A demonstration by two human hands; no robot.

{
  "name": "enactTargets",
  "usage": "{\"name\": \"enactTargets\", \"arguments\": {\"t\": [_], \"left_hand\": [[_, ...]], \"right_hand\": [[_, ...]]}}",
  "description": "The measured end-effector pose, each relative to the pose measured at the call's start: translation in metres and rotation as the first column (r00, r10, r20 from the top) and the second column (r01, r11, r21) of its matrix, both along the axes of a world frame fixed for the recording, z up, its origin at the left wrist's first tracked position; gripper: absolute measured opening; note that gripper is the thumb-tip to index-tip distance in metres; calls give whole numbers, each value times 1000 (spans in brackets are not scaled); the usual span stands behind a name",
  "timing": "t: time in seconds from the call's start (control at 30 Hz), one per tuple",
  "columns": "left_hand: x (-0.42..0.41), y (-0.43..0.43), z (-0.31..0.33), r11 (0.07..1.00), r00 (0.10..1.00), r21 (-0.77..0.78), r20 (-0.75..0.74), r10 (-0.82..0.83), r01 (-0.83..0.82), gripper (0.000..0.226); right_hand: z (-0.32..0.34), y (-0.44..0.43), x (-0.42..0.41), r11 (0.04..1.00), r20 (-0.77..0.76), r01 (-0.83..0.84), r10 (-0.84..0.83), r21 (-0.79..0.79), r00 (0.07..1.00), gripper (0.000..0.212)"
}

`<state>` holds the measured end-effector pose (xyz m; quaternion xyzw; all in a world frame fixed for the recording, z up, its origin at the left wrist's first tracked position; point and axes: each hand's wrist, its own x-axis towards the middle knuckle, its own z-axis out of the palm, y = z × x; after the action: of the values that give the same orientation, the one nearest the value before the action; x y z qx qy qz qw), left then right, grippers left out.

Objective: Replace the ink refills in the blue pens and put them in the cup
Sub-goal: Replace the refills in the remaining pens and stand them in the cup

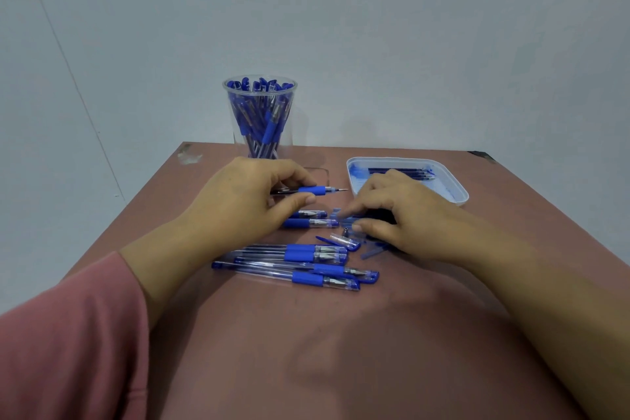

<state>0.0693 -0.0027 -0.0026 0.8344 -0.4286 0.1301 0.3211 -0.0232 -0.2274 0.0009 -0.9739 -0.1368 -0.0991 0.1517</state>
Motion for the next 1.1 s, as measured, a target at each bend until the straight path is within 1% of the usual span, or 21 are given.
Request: {"name": "enactTargets", "arguments": {"t": [0.13,0.27,0.33,0.4,0.47,0.53,0.7,0.83,1.0,1.07,1.1], "left_hand": [[-1,0,1,1000,1000,-1,11,11,-11,18],[-1,0,2,1000,1000,1,9,14,-14,18],[-1,0,2,1000,1000,3,9,16,-16,18],[0,1,3,1000,1000,6,6,22,-22,18],[0,1,3,1000,1000,5,2,30,-31,18],[0,1,3,1000,1000,0,2,31,-31,20],[-2,0,3,1000,1000,-17,-2,0,0,19],[-4,-1,4,998,1000,-58,-5,-15,14,15],[-7,-3,2,997,999,-70,20,-28,29,15],[-8,-3,2,997,999,-68,37,-28,30,16],[-8,-3,2,998,999,-61,43,-31,34,17]], "right_hand": [[-2,5,6,997,0,-16,16,-77,1000,21],[-4,7,8,997,3,-29,29,-75,1000,15],[-1,8,5,1000,21,-9,10,-2,1000,11],[4,7,1,982,82,44,-59,181,995,7],[8,5,-3,940,162,70,-130,333,978,10],[9,6,-5,914,199,71,-163,400,966,13],[5,13,-3,901,227,14,-124,433,966,21],[2,12,-1,881,252,-21,-113,473,961,20],[-1,16,-1,865,238,-61,-69,498,969,24],[0,18,0,869,241,-56,-73,492,968,16],[0,18,0,883,228,-47,-69,468,971,8]]}}
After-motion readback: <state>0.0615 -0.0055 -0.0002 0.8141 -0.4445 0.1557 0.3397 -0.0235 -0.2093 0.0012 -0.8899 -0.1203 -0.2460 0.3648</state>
